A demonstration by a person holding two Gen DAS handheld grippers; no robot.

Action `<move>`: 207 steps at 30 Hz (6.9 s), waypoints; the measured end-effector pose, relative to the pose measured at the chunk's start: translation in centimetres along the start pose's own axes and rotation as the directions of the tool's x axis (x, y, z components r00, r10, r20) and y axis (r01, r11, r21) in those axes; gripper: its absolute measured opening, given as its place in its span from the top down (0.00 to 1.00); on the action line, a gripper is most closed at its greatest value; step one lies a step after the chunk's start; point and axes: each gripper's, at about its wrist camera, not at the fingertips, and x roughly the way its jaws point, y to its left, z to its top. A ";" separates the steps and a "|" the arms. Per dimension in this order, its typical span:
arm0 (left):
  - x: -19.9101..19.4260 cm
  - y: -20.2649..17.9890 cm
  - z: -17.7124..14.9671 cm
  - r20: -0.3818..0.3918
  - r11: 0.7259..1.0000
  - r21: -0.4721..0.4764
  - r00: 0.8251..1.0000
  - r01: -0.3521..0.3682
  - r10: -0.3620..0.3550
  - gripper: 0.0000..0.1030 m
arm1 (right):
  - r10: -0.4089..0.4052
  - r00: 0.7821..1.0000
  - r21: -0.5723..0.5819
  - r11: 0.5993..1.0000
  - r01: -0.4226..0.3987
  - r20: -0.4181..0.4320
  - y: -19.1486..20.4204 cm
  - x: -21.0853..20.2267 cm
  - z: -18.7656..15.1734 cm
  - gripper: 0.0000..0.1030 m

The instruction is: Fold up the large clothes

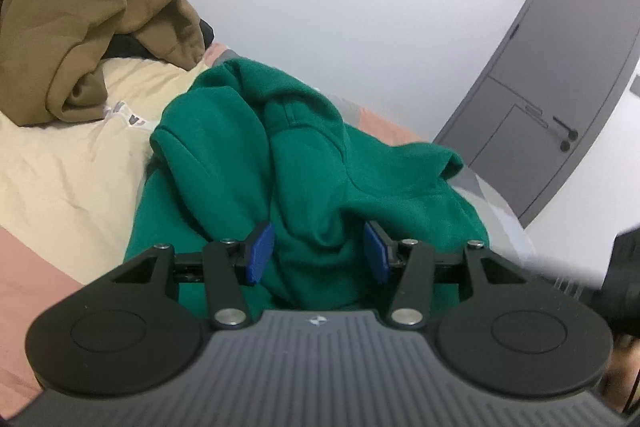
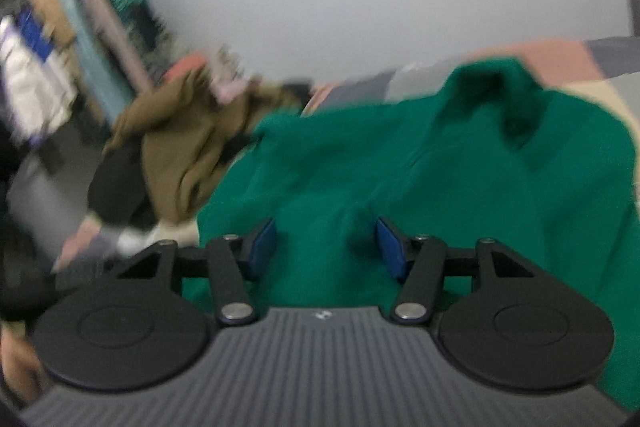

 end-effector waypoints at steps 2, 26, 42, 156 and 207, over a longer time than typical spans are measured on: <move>0.0 0.0 0.1 0.012 1.000 -0.005 1.000 0.014 -0.013 0.46 | -0.043 0.995 -0.067 0.997 0.038 -0.084 1.0 1.3 -1.8 0.44; 0.9 -4.2 -2.1 -0.032 0.990 0.107 0.995 0.093 -0.090 0.46 | -0.199 0.977 -0.070 0.977 0.204 0.075 0.2 -6.8 -2.6 0.44; 5.8 -4.5 -4.7 -0.230 0.991 0.125 0.973 0.051 -0.021 0.54 | -0.280 0.959 -0.110 0.956 0.274 -0.044 -2.1 -1.3 -4.7 0.42; -15.9 1.2 -3.4 -0.134 0.864 -0.494 0.974 0.095 -0.183 0.93 | 0.049 0.996 0.559 0.825 -0.080 0.070 -9.4 -18.6 -5.5 0.89; 15.0 7.5 11.0 -0.160 0.921 -0.376 0.986 -0.106 0.048 0.87 | -0.173 0.985 0.776 0.621 0.115 -0.007 -27.0 2.4 3.0 0.88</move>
